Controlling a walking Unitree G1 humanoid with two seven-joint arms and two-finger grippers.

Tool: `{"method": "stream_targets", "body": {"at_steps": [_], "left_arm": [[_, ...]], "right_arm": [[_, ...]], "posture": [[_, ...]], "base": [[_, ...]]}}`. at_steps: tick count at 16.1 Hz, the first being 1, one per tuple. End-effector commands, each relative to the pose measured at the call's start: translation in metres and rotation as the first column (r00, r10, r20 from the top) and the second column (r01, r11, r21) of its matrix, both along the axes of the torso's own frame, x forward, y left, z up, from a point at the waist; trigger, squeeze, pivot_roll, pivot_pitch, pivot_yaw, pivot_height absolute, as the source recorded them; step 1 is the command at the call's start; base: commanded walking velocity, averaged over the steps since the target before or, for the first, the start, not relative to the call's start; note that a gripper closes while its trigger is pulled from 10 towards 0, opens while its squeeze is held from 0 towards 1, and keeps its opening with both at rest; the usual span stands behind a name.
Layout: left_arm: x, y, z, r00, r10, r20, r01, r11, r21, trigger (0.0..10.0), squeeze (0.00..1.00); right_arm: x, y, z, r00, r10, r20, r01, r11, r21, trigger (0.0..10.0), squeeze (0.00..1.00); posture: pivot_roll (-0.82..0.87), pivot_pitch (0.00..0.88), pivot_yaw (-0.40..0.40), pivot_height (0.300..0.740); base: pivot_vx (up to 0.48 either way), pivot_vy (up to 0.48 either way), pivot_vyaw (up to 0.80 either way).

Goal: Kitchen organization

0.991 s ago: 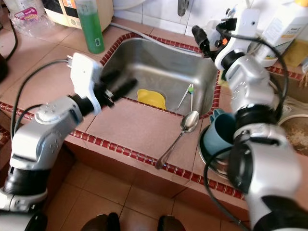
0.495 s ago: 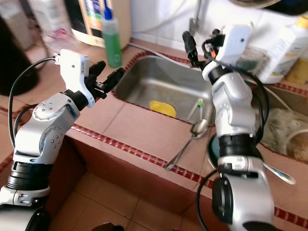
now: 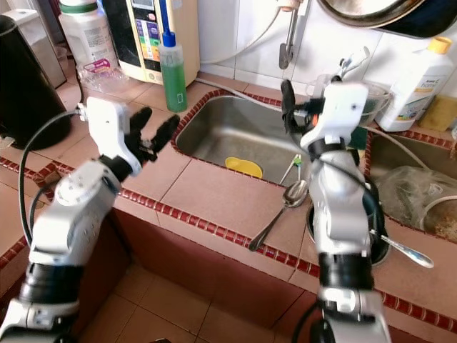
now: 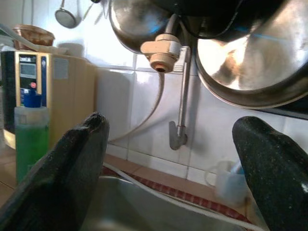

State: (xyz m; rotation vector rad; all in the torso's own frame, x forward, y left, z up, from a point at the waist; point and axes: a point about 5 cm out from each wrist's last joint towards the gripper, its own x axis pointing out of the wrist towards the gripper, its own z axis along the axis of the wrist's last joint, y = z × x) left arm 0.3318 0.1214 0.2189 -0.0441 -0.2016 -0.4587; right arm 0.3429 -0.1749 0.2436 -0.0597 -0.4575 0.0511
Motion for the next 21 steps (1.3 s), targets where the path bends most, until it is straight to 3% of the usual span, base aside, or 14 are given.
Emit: {"method": "stream_targets", "body": {"at_steps": [1,3,7,10,16,21], "left_arm": [[-0.005,-0.002,0.004,0.999,-0.002,0.046,0.002,1.0,0.007,10.0,0.0],[-0.009,0.0,0.002,0.998,0.023,0.062,-0.022,1.0,-0.02,10.0,0.0],[-0.019,0.005,-0.004,0.988,0.115,0.106,-0.117,0.993,0.006,10.0,0.0],[-0.021,0.006,-0.003,0.988,0.106,0.11,-0.105,0.994,-0.012,10.0,0.0],[-0.018,0.006,-0.002,0.982,0.135,0.133,-0.137,0.991,0.007,10.0,0.0],[-0.02,0.006,-0.004,0.984,0.131,0.123,-0.13,0.991,-0.012,10.0,0.0]], "right_arm": [[-0.007,0.003,0.004,0.999,-0.013,0.037,0.014,1.0,-0.022,10.0,0.0],[-0.017,0.01,-0.002,0.999,-0.027,0.044,0.029,0.998,-0.051,10.0,0.0],[-0.03,0.016,-0.012,0.999,-0.026,0.041,0.03,0.994,-0.106,10.0,0.0],[-0.03,0.014,-0.013,1.0,-0.026,0.016,0.028,0.995,-0.093,10.0,0.0],[-0.025,0.016,-0.011,0.999,-0.04,-0.007,0.038,0.99,-0.134,10.0,0.0],[-0.026,0.018,-0.012,1.0,-0.015,0.002,0.015,0.99,-0.142,10.0,0.0]], "posture": [[-0.14,0.0,0.024,0.736],[-0.14,0.0,0.018,0.736],[-0.15,0.0,0.015,0.736],[-0.14,0.0,0.014,0.736],[-0.14,0.0,0.002,0.736],[-0.14,0.0,-0.013,0.736]], "base": [[0.0,0.0,0.0],[0.0,0.0,0.0],[0.0,0.0,0.0],[0.0,0.0,0.0],[0.0,0.0,-0.79],[0.0,-0.418,-0.44]]}}
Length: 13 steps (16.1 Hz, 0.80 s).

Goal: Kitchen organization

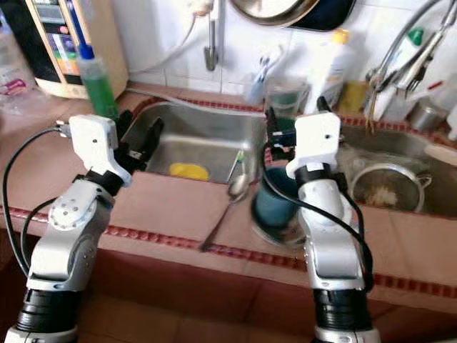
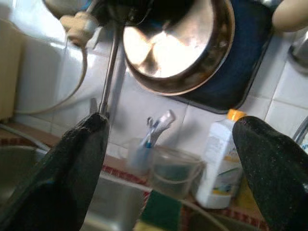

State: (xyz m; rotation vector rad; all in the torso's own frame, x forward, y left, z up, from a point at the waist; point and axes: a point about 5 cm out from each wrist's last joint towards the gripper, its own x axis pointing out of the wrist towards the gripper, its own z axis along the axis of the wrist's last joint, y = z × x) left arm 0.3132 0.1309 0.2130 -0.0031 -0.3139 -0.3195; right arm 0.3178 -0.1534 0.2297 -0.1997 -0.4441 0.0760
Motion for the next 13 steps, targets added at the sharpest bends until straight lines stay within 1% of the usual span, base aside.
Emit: {"method": "stream_targets", "body": {"at_steps": [1,5,13], "left_arm": [[-0.0017,-0.0032,0.0019,1.0,-0.019,0.008,0.019,1.0,-0.001,10.0,0.0],[-0.0004,0.0026,0.004,1.0,-0.015,0.015,0.015,1.0,0.007,10.0,0.0],[0.0004,0.0021,0.0046,1.0,-0.018,0.014,0.018,1.0,0.001,10.0,0.0]], "right_arm": [[-0.001,-0.0028,0.0013,1.0,-0.002,0.006,0.002,1.0,-0.002,10.0,0.0],[0.0007,-0.0036,0.0006,1.0,0.002,0.004,-0.002,1.0,-0.02,10.0,0.0],[0.0011,-0.0065,0.0027,1.0,-0.005,0.014,0.005,0.999,-0.037,10.0,0.0]], "posture": [[-0.13,0.0,-0.016,0.736],[-0.13,0.0,-0.021,0.736],[-0.14,0.0,-0.022,0.736]], "base": [[0.0,-0.428,0.0],[0.0,-0.428,0.0],[0.0,-0.426,0.0]]}}
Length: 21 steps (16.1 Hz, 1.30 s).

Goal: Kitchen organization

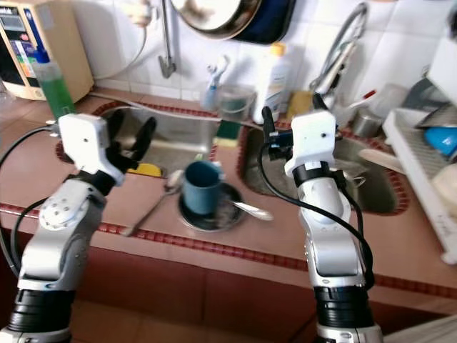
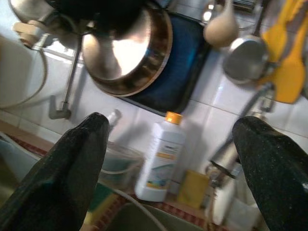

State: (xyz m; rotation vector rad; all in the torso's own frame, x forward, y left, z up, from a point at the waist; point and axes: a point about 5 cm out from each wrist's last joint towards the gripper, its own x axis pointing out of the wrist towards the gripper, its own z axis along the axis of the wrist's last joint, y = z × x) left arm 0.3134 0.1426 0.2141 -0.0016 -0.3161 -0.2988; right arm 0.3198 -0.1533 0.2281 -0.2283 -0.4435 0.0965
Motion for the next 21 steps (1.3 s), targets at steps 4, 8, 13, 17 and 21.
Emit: {"method": "stream_targets", "body": {"at_steps": [4,8,13,17,21], "left_arm": [[0.0,-0.014,0.002,0.996,-0.083,-0.02,0.083,0.997,0.0,10.0,0.0],[0.002,-0.016,0.0,0.984,-0.113,-0.139,0.126,0.988,0.086,10.0,0.0],[0.002,-0.006,-0.004,0.956,-0.166,-0.243,0.217,0.955,0.2,10.0,0.0],[0.008,0.001,0.0,0.948,-0.177,-0.264,0.247,0.933,0.262,10.0,0.0],[0.005,-0.01,0.004,0.901,-0.315,-0.299,0.405,0.86,0.312,10.0,0.0]], "right_arm": [[-0.002,-0.008,0.001,1.0,-0.021,0.0,0.021,1.0,0.011,10.0,0.0],[-0.012,-0.009,-0.023,0.993,0.021,-0.119,-0.014,0.998,0.065,10.0,0.0],[-0.042,0.008,-0.054,0.94,0.22,-0.262,-0.205,0.975,0.083,10.0,0.0],[-0.058,0.017,-0.06,0.891,0.336,-0.305,-0.32,0.942,0.103,10.0,0.0],[-0.072,0.021,-0.067,0.846,0.399,-0.352,-0.386,0.916,0.112,10.0,0.0]], "posture": [[-0.14,0.0,-0.019,0.736],[-0.15,0.0,-0.011,0.736],[-0.17,0.0,0.009,0.736],[-0.19,0.017,0.029,0.736],[-0.2,0.033,0.054,0.736]], "base": [[0.0,0.0,0.0],[0.0,0.0,0.0],[0.0,0.0,0.0],[0.0,0.0,0.0],[0.0,0.0,0.0]]}}
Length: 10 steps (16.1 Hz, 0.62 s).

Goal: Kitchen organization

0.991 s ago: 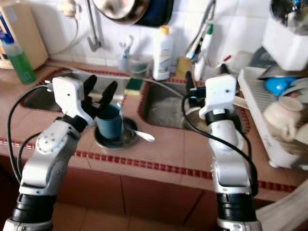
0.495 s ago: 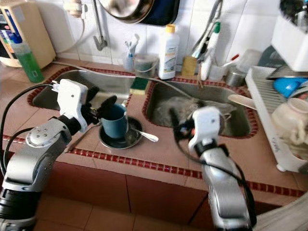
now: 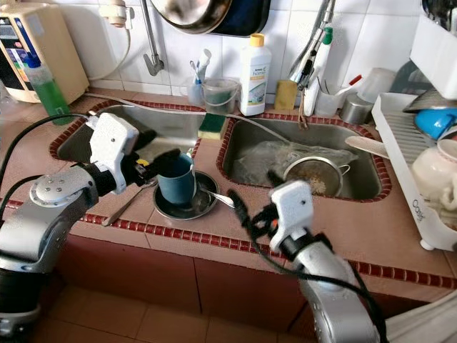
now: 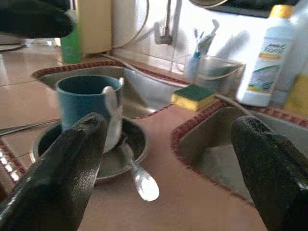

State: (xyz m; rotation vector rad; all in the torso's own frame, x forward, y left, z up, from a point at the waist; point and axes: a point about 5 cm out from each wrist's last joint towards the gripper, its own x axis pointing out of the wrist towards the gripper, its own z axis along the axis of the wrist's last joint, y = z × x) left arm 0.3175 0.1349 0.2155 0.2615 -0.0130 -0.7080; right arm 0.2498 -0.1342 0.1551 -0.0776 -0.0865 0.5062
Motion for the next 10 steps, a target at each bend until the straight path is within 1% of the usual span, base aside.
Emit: {"method": "stream_targets", "body": {"at_steps": [1,2,4,5,6,8,10], "left_arm": [[0.001,-0.003,0.002,0.999,-0.03,-0.01,0.03,0.999,0.021,10.0,0.0],[0.001,-0.006,0.0,0.999,-0.045,-0.028,0.046,0.998,0.032,10.0,0.0],[0.003,-0.016,-0.011,0.992,-0.08,-0.094,0.089,0.991,0.097,10.0,0.0],[0.004,-0.017,-0.012,0.991,-0.081,-0.107,0.093,0.99,0.107,10.0,0.0],[0.005,-0.021,-0.016,0.987,-0.093,-0.133,0.111,0.984,0.136,10.0,0.0],[0.005,-0.022,-0.019,0.982,-0.111,-0.154,0.136,0.977,0.163,10.0,0.0],[0.006,-0.027,-0.022,0.977,-0.12,-0.177,0.156,0.966,0.206,10.0,0.0]], "right_arm": [[-0.003,0.003,0.006,0.999,0.028,0.015,-0.028,1.0,0.01,10.0,0.0],[-0.005,0.004,0.006,0.999,0.039,0.006,-0.039,0.999,0.011,10.0,0.0],[-0.01,0.007,0.002,0.997,0.072,-0.037,-0.072,0.997,0.019,10.0,0.0],[-0.01,0.007,0.001,0.996,0.077,-0.042,-0.076,0.997,0.019,10.0,0.0],[-0.011,0.009,0.001,0.996,0.084,-0.044,-0.083,0.996,0.02,10.0,0.0],[-0.011,0.01,0.002,0.995,0.087,-0.044,-0.086,0.996,0.022,10.0,0.0],[-0.011,0.011,0.002,0.995,0.085,-0.046,-0.084,0.996,0.026,10.0,0.0]], "posture": [[-0.2,0.033,0.055,0.736],[-0.21,0.035,0.059,0.736],[-0.21,0.038,0.071,0.736],[-0.21,0.039,0.073,0.736],[-0.21,0.04,0.076,0.736],[-0.21,0.041,0.08,0.736],[-0.21,0.042,0.088,0.736]], "base": [[0.0,0.0,0.0],[0.0,0.0,0.0],[0.0,0.0,0.0],[0.0,0.0,0.0],[0.0,0.0,0.0],[0.0,0.0,0.0],[0.0,0.0,0.0]]}}
